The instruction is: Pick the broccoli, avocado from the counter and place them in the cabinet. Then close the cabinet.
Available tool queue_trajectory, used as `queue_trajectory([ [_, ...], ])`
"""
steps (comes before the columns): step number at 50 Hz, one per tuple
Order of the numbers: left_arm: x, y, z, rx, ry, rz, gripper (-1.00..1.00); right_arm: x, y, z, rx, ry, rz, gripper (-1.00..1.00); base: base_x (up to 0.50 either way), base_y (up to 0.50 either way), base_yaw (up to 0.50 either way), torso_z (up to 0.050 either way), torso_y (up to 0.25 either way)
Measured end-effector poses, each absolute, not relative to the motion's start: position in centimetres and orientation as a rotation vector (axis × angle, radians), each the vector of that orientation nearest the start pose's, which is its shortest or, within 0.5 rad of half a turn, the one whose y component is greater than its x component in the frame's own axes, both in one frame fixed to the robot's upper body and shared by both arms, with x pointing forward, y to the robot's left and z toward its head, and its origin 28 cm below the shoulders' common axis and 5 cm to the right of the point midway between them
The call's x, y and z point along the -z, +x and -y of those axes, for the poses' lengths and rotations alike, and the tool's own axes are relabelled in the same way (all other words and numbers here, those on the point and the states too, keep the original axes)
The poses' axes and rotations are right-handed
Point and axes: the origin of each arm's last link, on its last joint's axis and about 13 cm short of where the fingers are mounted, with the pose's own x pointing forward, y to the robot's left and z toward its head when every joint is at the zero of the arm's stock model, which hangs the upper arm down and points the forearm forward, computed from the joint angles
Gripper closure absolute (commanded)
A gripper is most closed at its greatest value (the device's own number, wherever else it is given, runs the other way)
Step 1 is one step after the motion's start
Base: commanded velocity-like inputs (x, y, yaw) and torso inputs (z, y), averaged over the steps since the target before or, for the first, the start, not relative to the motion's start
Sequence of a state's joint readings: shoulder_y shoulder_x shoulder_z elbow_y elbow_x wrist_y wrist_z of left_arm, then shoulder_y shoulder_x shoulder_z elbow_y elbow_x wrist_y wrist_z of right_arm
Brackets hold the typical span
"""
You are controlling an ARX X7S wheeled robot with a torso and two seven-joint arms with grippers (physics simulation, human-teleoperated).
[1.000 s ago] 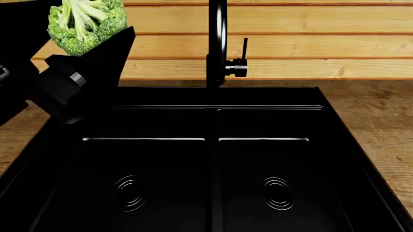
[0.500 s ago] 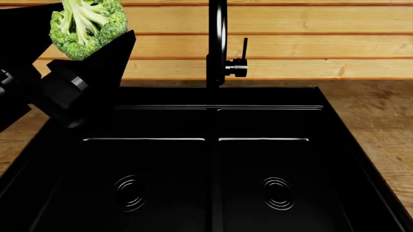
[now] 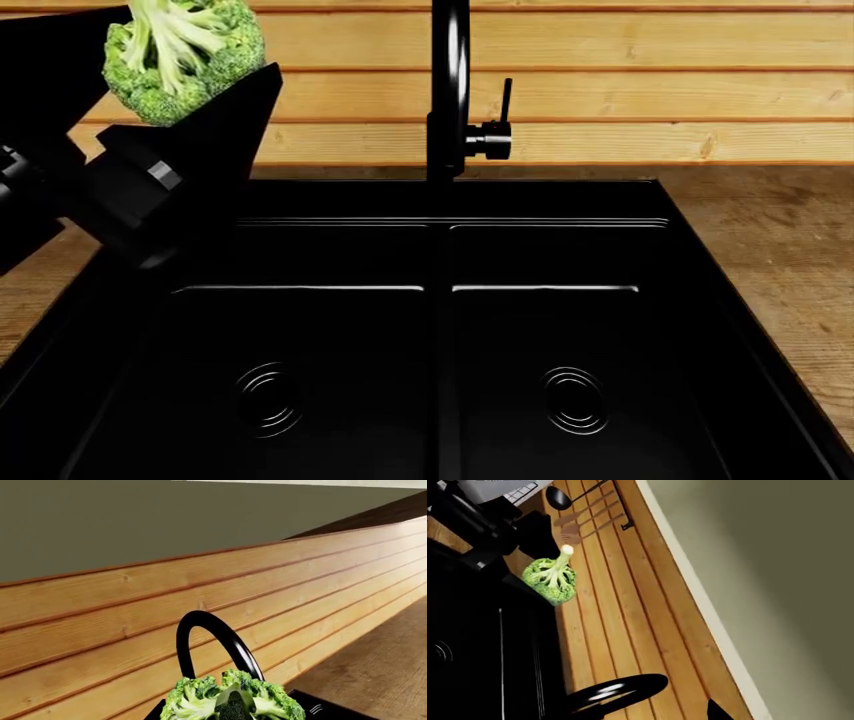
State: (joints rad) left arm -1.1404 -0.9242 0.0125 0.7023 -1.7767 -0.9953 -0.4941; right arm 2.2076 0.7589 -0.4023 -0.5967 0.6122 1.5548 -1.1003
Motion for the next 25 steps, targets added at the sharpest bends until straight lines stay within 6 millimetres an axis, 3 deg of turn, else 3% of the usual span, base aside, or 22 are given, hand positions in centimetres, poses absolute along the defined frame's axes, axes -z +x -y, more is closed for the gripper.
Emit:
queue_trajectory([
  [25,-34.1,16.0,-26.8,0.563,0.132,0.348,1.00,-43.5,13.3,20.7,-0.607,-0.911,0.159,-1.00,0.00,0.00,0.00,0.000,0.000],
])
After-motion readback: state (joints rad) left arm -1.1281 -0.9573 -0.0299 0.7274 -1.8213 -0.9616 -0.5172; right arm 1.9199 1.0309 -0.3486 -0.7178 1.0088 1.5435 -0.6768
